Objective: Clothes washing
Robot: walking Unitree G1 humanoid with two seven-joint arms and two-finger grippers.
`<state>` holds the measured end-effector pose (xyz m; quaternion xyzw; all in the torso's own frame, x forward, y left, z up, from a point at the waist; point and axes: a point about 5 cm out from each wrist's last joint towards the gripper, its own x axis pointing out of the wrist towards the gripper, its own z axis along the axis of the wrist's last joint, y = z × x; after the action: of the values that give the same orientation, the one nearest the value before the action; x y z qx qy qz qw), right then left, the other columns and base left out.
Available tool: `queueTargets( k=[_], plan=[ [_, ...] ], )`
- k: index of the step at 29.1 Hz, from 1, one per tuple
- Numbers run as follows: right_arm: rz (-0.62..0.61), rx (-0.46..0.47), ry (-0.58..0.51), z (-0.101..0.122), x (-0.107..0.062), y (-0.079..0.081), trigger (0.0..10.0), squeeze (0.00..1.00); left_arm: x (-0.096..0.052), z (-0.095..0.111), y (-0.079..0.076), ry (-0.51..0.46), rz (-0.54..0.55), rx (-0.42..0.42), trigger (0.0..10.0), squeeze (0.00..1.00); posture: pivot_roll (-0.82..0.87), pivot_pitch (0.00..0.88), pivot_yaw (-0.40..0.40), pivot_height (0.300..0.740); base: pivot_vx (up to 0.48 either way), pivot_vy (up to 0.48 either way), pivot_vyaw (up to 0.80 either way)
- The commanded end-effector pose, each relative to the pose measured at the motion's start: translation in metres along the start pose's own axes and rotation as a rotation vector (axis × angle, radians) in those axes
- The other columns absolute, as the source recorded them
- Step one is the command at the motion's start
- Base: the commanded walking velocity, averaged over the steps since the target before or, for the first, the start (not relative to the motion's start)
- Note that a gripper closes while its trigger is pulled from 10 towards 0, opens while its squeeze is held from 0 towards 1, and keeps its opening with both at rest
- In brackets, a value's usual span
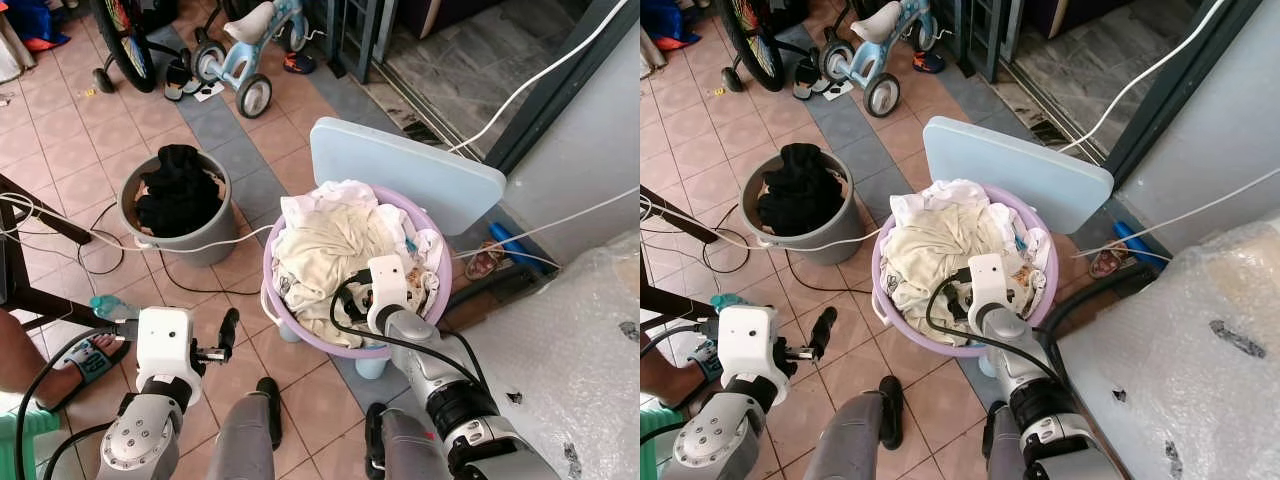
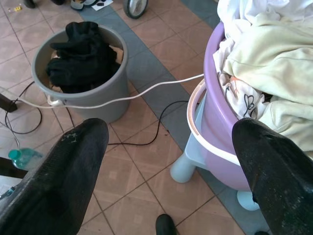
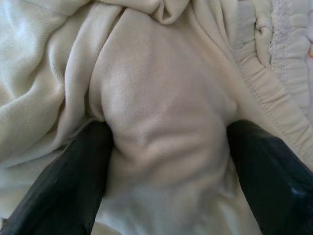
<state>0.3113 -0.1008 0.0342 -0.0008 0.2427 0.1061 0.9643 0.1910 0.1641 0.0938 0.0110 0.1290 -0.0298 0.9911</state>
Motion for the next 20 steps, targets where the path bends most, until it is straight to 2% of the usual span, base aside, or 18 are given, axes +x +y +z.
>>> queueTargets(
  k=[1, 7, 12, 20],
  plan=[
    [-0.059, 0.029, 0.025, -0.011, -0.003, -0.015, 0.0, 0.0, -0.001, -0.004, 0.002, 0.024, 0.011, 0.004, 10.0, 0.0, 0.11, 0.35, 0.021, 0.74, 0.0, 0.0, 0.0],
    [-0.076, 0.081, 0.003, -0.014, -0.007, -0.026, 0.0, 0.0, 0.003, -0.003, 0.005, 0.02, 0.021, 0.005, 10.0, 0.0, 0.1, 0.328, 0.018, 0.74, 0.0, 0.0, 0.0],
    [-0.071, 0.105, -0.028, -0.012, -0.009, -0.028, 0.0, 0.0, 0.009, -0.003, 0.006, 0.015, 0.03, -0.003, 10.0, 0.0, 0.09, 0.304, 0.015, 0.74, 0.0, 0.0, 0.0],
    [-0.073, 0.124, -0.103, 0.001, -0.01, -0.035, 0.0, 0.0, 0.028, 0.001, -0.002, -0.022, 0.017, -0.025, 10.0, 0.0, 0.05, 0.252, 0.01, 0.74, 0.0, 0.0, 0.0]
  ],
)
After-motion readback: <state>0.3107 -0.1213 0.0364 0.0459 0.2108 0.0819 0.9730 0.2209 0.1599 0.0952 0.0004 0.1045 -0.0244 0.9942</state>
